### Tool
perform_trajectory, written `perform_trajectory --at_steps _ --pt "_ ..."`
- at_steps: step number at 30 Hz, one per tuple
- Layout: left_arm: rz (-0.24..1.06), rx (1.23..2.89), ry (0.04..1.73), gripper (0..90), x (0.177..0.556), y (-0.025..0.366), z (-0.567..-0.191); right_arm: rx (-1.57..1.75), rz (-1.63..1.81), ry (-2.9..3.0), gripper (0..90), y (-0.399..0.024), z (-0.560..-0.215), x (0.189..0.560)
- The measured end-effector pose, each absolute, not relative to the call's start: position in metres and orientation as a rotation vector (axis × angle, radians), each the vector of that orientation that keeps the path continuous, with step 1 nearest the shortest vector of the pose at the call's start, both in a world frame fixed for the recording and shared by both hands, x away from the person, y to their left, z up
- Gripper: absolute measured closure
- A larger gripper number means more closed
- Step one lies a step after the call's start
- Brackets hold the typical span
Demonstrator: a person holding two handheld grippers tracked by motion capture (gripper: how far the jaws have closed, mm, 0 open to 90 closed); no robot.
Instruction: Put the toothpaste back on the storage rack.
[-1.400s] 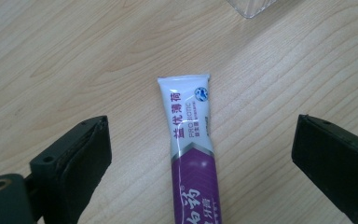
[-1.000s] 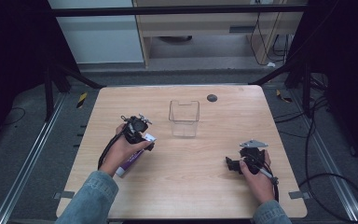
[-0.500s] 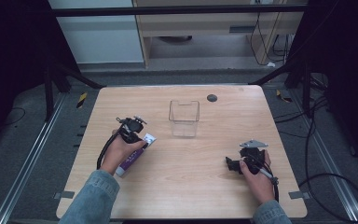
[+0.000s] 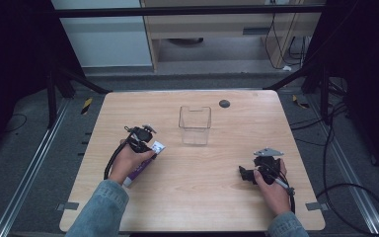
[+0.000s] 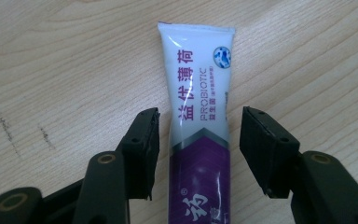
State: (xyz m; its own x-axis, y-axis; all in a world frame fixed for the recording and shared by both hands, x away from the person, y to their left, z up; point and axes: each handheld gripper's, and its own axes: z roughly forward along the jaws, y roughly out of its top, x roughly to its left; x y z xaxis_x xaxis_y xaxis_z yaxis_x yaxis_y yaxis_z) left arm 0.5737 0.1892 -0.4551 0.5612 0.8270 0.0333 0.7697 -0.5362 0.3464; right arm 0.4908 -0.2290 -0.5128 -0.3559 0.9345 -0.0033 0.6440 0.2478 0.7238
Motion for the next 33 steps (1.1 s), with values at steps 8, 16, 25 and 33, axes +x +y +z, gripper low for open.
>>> perform_trajectory --at_steps 8,16,25,33 --pt "0.262 2.524 1.316 48.8 0.5742 0.1919 -0.4574 1.438 0.892 2.089 0.4 -0.229 -0.5128 0.4908" --pt "0.242 2.547 1.311 51.3 0.574 0.1903 -0.4613 1.437 0.892 2.089 0.4 -0.229 -0.5128 0.4909" --pt "0.239 2.561 1.311 54.9 0.5755 0.1876 -0.4645 1.437 0.891 2.089 0.4 -0.229 -0.5128 0.4909" --pt "0.234 2.568 1.308 55.7 0.576 0.1876 -0.4645 1.437 0.891 2.089 0.4 -0.229 -0.5128 0.4909"
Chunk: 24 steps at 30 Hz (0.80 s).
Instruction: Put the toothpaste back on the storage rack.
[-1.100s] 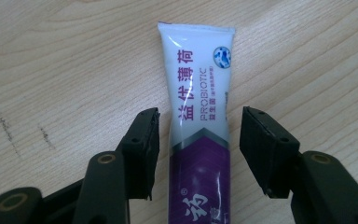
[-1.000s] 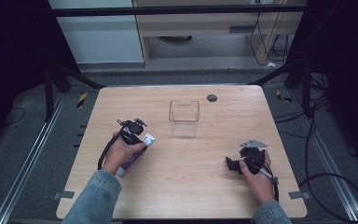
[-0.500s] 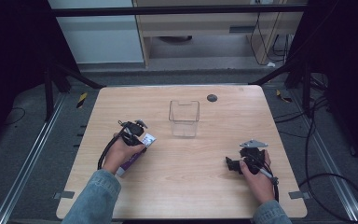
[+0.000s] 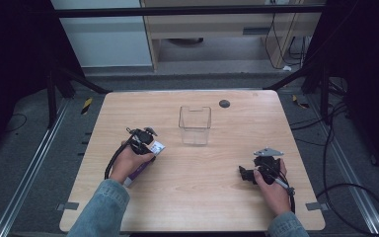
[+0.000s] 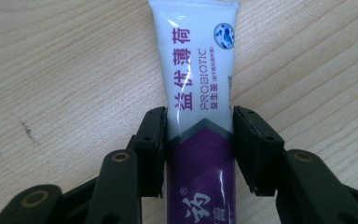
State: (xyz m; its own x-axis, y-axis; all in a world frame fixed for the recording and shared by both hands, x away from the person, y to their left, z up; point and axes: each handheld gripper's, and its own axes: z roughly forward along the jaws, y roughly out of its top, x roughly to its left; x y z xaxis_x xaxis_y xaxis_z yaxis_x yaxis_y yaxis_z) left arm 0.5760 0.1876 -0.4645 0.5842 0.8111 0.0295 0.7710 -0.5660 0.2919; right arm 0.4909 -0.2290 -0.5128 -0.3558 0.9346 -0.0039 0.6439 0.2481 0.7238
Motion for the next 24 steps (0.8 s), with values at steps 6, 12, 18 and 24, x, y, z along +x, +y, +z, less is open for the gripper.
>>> perform_trajectory --at_steps 6,12,18,24 --pt "0.238 2.6 1.288 58.6 0.5749 0.1846 -0.4637 1.438 0.894 2.09 0.4 -0.229 -0.5128 0.4908" --pt "0.226 2.552 1.308 64.7 0.574 0.1894 -0.4632 1.439 0.894 2.09 0.4 -0.229 -0.5127 0.4908" --pt "0.239 2.554 1.292 68.8 0.5714 0.1886 -0.4622 1.435 0.893 2.092 0.3 -0.2292 -0.5128 0.4912" --pt "0.245 2.55 1.265 76.1 0.57 0.19 -0.4594 1.434 0.894 2.093 0.3 -0.2292 -0.5128 0.4913"
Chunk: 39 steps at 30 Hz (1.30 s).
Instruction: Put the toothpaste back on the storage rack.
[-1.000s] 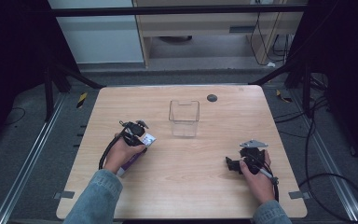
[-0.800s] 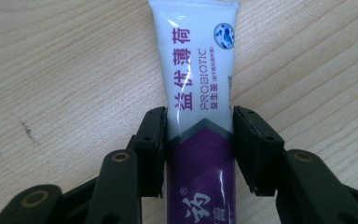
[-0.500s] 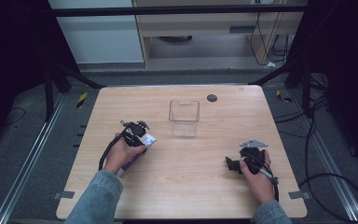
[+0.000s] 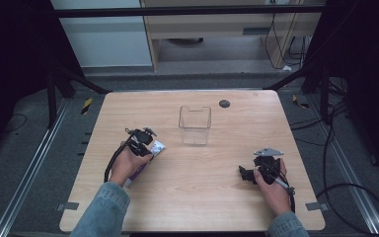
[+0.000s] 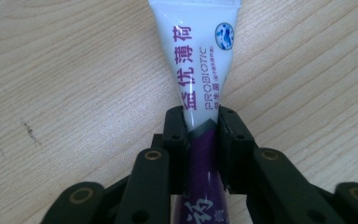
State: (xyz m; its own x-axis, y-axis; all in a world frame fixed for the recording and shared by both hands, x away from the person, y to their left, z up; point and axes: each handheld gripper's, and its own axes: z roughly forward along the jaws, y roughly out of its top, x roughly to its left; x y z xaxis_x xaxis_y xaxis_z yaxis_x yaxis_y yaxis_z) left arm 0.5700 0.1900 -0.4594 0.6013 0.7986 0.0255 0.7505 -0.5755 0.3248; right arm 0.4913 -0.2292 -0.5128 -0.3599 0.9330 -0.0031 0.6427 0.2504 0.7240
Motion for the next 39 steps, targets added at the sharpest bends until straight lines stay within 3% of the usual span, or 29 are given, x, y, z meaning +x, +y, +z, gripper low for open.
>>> perform_trajectory --at_steps 20,39 --pt "0.355 2.389 1.171 78.7 0.551 0.19 -0.415 1.435 0.894 2.093 0.3 -0.229 -0.513 0.491" --pt "0.42 2.318 1.068 79.0 0.556 0.179 -0.373 1.434 0.893 2.092 0.4 -0.229 -0.513 0.491"
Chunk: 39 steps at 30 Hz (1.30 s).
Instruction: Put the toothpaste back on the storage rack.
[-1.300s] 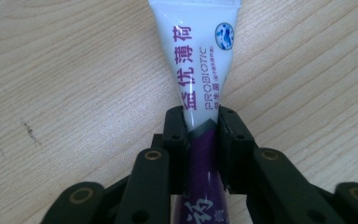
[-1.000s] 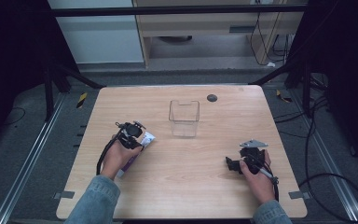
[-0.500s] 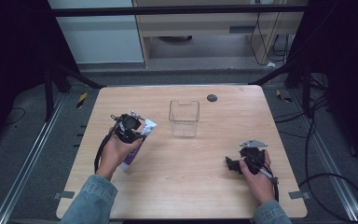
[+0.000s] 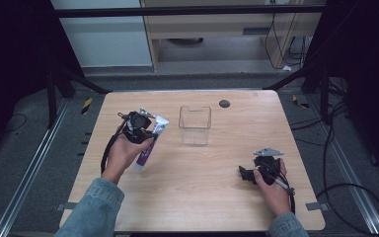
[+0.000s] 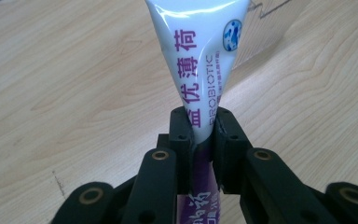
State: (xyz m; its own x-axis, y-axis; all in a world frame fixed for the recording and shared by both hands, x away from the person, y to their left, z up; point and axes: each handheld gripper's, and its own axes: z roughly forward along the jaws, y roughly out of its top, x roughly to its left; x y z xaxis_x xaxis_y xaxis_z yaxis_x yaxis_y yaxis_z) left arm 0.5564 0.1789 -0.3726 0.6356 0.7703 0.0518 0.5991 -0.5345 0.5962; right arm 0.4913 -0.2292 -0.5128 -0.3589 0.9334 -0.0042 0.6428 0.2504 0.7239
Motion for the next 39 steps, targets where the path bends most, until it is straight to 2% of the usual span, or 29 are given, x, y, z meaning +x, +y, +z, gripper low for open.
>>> perform_trajectory --at_steps 3,24,39 --pt "0.433 2.269 1.074 79.0 0.553 0.175 -0.369 1.433 0.892 2.092 0.4 -0.229 -0.513 0.491" --pt "0.445 2.219 0.989 79.1 0.551 0.148 -0.35 1.436 0.895 2.098 0.3 -0.229 -0.512 0.49" --pt "0.482 2.172 0.927 79.3 0.569 0.138 -0.31 1.427 0.892 2.096 0.3 -0.229 -0.513 0.491"
